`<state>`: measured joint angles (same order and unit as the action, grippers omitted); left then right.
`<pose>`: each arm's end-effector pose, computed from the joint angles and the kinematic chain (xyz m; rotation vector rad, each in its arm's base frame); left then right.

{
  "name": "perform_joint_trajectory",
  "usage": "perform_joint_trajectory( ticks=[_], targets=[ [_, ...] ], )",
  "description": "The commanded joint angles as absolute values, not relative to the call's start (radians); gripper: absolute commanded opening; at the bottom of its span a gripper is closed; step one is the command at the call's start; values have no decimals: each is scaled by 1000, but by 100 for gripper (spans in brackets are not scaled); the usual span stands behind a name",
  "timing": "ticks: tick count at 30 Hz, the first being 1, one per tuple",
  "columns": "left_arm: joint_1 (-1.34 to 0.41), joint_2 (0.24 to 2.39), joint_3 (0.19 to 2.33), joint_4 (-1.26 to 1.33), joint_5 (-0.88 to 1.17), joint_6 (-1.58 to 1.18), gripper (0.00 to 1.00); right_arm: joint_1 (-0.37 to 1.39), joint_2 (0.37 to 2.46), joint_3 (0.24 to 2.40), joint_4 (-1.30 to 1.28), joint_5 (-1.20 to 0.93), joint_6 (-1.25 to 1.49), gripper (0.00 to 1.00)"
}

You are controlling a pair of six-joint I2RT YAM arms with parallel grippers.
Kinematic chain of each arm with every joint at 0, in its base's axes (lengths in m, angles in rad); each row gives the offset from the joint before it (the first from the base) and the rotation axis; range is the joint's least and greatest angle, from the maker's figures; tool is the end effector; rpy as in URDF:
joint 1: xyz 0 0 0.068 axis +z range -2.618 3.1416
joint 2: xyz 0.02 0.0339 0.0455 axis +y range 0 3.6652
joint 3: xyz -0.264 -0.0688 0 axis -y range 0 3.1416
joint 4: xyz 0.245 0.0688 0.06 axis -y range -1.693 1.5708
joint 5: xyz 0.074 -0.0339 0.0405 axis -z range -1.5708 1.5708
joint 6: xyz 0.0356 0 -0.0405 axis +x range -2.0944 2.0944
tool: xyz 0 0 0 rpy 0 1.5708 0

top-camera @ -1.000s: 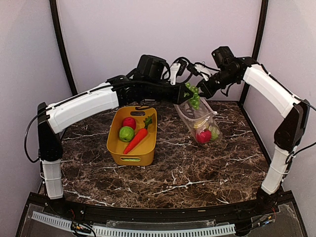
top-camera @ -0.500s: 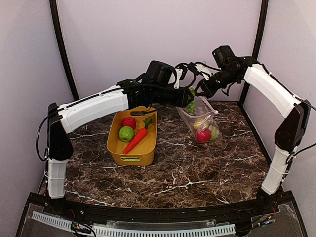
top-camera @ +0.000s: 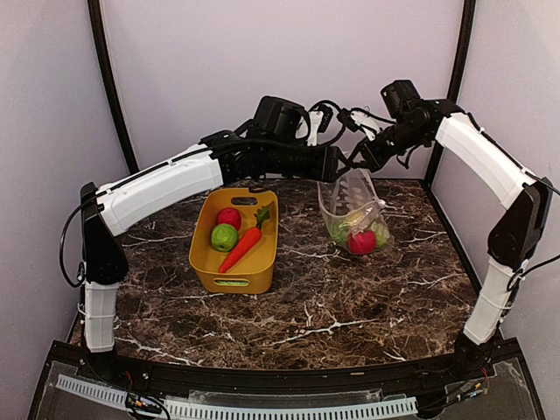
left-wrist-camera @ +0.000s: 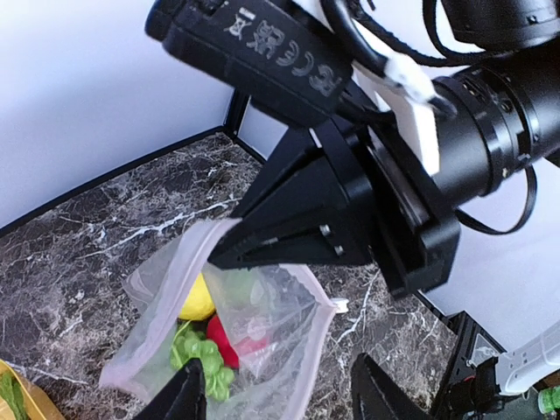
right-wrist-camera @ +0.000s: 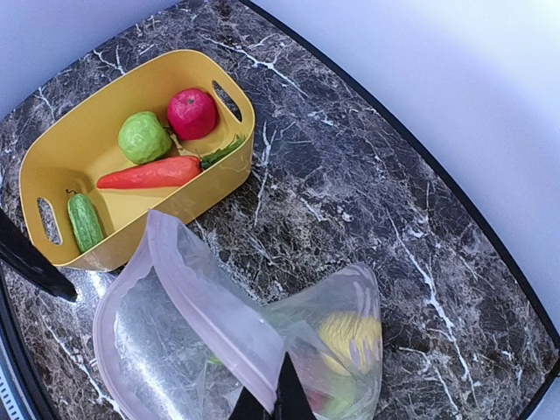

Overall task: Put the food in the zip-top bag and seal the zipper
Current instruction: Place the fake fruit in the zipper food storage bag, then pick up the fake vegetable from the bin.

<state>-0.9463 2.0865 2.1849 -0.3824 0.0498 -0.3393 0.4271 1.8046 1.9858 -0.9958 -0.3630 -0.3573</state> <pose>0.2870 -0.4012 0.3962 0.6212 1.8610 -0.9208 0.3451 0.1710 0.3954 -1.0609 2.1149 0.4655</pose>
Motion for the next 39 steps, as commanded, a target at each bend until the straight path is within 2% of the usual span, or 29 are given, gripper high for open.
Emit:
perform_joint_trajectory(
  ticks=[1,5,10,14,18,21,27,32,39],
  targets=[
    [-945,1968,2124,-381,92,-306,57,401,1779,1994,-983,-391,-346,0],
    [-946,1923,2052,-381,80,-278,57,383,1781,1999,-983,-385,-350,0],
    [-946,1799,1874,-382,-41,-251,57,293,1779,2045,-984,-361,-379,0],
    [-940,1712,1693,-417,-142,-241,57,198,1784,2136,-967,-279,-413,0],
    [-929,1649,1548,-452,-193,-259,57,178,1761,2129,-900,-179,-435,0],
    [-921,1616,1473,-473,-244,-269,57,180,1735,2072,-884,-282,-394,0],
    [-864,1624,1381,-568,-377,-286,54,267,1681,1772,-771,-491,-369,0],
    [-805,1626,1358,-621,-377,-300,56,277,1697,1742,-774,-586,-350,0],
    [-789,1622,1335,-667,-378,-299,57,282,1644,1666,-758,-609,-367,0]
  ],
)
